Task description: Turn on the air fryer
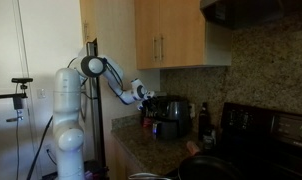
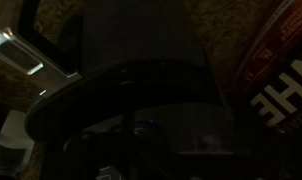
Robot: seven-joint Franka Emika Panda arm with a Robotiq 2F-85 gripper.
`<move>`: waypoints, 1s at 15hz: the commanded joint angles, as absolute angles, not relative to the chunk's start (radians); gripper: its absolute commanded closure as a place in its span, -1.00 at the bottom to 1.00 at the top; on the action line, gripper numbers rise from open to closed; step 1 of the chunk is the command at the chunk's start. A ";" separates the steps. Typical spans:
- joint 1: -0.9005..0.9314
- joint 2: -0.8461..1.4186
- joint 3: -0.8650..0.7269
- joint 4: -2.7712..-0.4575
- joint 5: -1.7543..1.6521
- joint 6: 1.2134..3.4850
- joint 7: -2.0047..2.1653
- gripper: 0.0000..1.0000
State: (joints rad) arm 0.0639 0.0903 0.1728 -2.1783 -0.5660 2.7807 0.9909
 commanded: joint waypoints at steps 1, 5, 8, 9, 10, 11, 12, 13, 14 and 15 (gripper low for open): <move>0.060 0.114 0.140 -2.187 -0.715 2.860 1.013 -1.00; 0.066 0.113 0.087 -2.158 -1.015 2.896 1.135 -1.00; 0.058 0.135 0.080 -2.144 -1.082 2.921 1.228 -1.00; 0.052 0.141 0.089 -2.151 -1.038 2.930 1.218 -1.00; 0.049 0.143 0.090 -2.152 -1.023 2.940 1.222 -1.00; 0.047 0.143 0.093 -2.152 -1.000 2.949 1.221 -1.00; 0.048 0.141 0.090 -2.148 -1.006 2.949 1.237 -1.00; 0.045 0.142 0.094 -2.151 -0.976 2.961 1.223 -1.00; 0.041 0.145 0.098 -2.154 -0.944 2.972 1.209 -1.00; 0.038 0.148 0.103 -2.159 -0.900 2.982 1.193 -1.00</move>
State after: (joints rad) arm 0.0569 0.1101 0.0960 -2.1731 -0.9777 2.9047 1.2376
